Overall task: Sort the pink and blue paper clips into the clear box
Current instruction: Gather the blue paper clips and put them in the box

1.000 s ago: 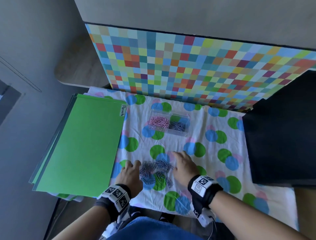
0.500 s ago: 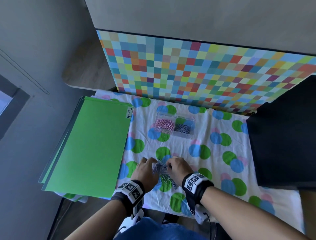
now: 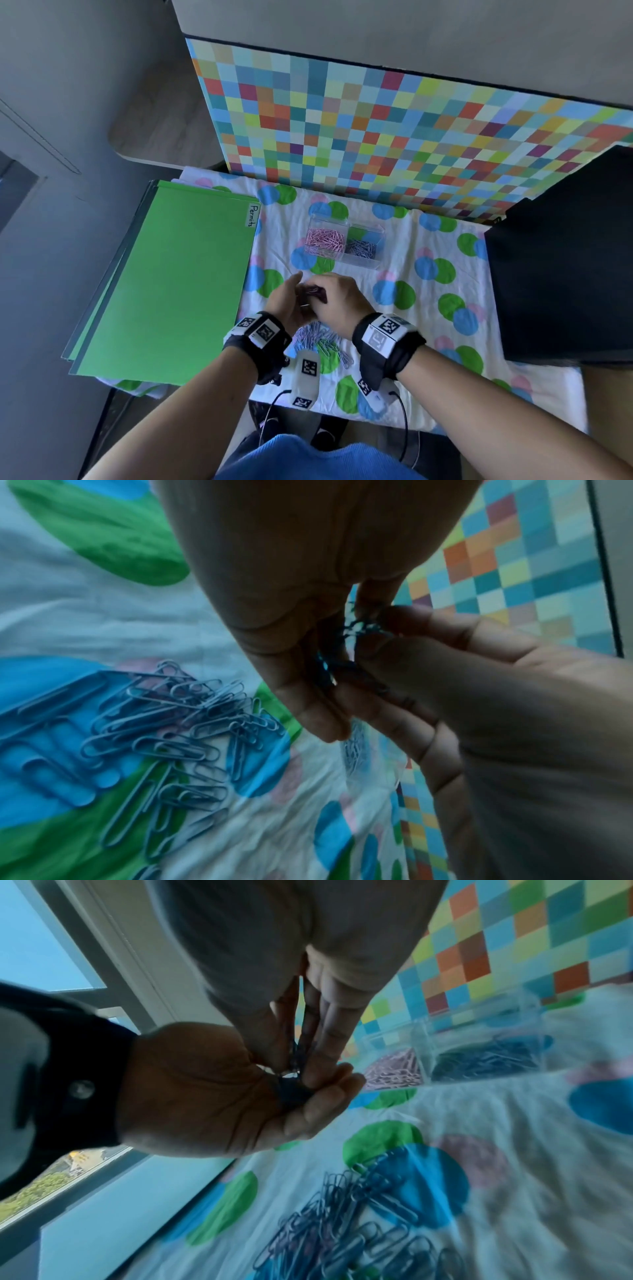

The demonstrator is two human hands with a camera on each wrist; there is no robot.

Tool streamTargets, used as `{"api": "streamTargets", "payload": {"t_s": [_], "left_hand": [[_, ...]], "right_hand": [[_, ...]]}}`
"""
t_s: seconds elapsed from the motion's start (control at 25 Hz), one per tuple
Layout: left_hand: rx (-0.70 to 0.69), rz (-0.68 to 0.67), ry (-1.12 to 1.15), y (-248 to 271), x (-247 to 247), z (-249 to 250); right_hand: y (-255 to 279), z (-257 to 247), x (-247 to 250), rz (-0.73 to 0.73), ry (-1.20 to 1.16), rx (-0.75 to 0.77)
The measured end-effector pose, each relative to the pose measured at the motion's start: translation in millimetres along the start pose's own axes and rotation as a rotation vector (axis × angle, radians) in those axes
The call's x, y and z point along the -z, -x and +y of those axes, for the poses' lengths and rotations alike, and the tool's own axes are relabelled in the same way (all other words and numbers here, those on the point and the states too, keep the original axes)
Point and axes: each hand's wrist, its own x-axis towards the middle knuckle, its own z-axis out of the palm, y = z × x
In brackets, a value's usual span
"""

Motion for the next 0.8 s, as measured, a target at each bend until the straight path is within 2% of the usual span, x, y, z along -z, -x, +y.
{"api": "streamTargets", "payload": {"t_s": [0.08, 0.16, 0.2, 0.24, 0.36, 0.4, 0.48, 0.68, 0.8], "left_hand": [[-0.001, -0.003, 0.049, 1.6, 5.2, 3.6], [0.009, 0.098, 0.041, 1.4, 16.9, 5.6], [0.005, 0.147, 0.035, 1.4, 25.4, 6.1], [0.003, 0.171, 0.033, 1.8, 31.8, 6.2], [0.01, 0.18, 0.058, 1.0, 44.0, 5.2], [0.01, 0.177, 0.07, 0.5, 45.1, 4.8], [0.006, 0.168, 0.081, 0.7, 45.0, 3.7], [0.006, 0.161, 0.068, 1.1, 46.9, 0.4], [0.009, 0.182, 0.035, -1.4, 48.1, -1.8]], "right_hand": [[-2.6, 0.3, -2.4, 0.025, -0.008, 0.027], [-2.0, 9.8, -2.8, 0.125, 0.021, 0.005], [-0.3, 16.4, -4.2, 0.126, 0.067, -0.035], [3.2, 22.4, -6.2, 0.06, 0.142, -0.087], [17.9, 29.5, -25.1, -0.282, 0.452, -0.197], [21.3, 28.8, -33.4, -0.322, 0.523, -0.198], [22.9, 25.5, -46.3, -0.302, 0.571, -0.17], [12.3, 32.3, -41.9, -0.223, 0.403, -0.213], [8.3, 34.0, -31.7, -0.121, 0.307, -0.253]]}}
